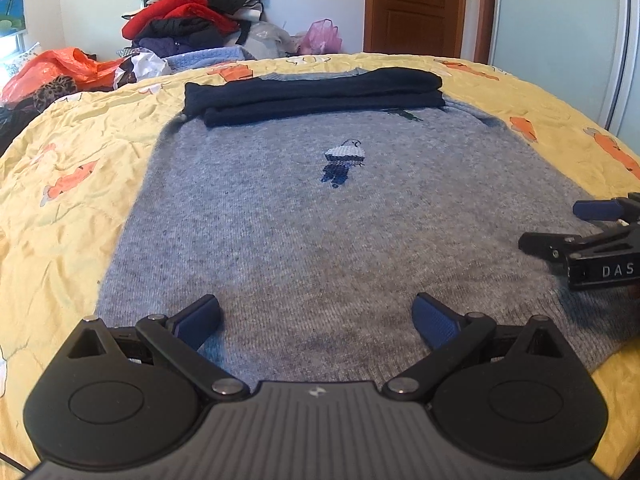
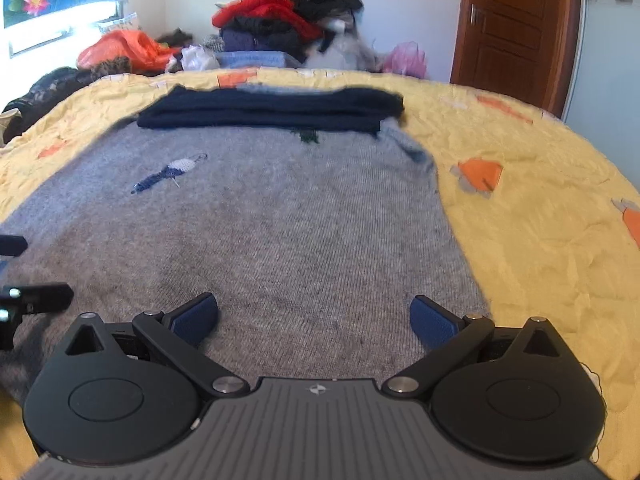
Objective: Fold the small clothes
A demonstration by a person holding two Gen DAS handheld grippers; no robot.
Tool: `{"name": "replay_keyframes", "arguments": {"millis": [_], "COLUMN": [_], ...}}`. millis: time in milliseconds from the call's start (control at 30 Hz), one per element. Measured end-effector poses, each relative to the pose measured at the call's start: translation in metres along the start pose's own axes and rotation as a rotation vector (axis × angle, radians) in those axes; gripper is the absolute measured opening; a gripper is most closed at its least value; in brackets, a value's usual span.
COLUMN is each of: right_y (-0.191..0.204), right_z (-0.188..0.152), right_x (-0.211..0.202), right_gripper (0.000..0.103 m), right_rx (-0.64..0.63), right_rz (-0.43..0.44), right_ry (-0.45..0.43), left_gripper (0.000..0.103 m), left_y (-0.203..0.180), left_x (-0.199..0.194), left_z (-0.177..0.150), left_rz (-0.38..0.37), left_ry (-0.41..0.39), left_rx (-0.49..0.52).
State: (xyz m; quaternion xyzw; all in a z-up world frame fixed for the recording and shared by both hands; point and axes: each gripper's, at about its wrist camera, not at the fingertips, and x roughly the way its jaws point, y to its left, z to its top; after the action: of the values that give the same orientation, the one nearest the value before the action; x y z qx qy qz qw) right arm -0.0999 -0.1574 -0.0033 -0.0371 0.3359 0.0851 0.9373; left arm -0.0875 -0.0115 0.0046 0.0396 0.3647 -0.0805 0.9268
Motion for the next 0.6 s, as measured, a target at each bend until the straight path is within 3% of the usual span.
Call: {"name": "replay_keyframes", "arguments": {"millis": [333,600], "right_y": [0.001,0.001], "right_z": [0.001,0.001], "right_x": [0.004,0.003], "right_gripper": [0.103,0.103], "right_rx": [0.002,0.002], "right_rz": [-0.001,-0.001], "right_ry": [0.0,-0.001], "left_gripper": [0.103,0.103], "left_y": [-0.005,-0.009], "left_x": [-0.001,-0.015], "left_z": [0.001,-0.009], "left_rz": [0.037,0.022], "left_ry": [0.016,0.032], "left_rx": [-0.033,-0.019]}}
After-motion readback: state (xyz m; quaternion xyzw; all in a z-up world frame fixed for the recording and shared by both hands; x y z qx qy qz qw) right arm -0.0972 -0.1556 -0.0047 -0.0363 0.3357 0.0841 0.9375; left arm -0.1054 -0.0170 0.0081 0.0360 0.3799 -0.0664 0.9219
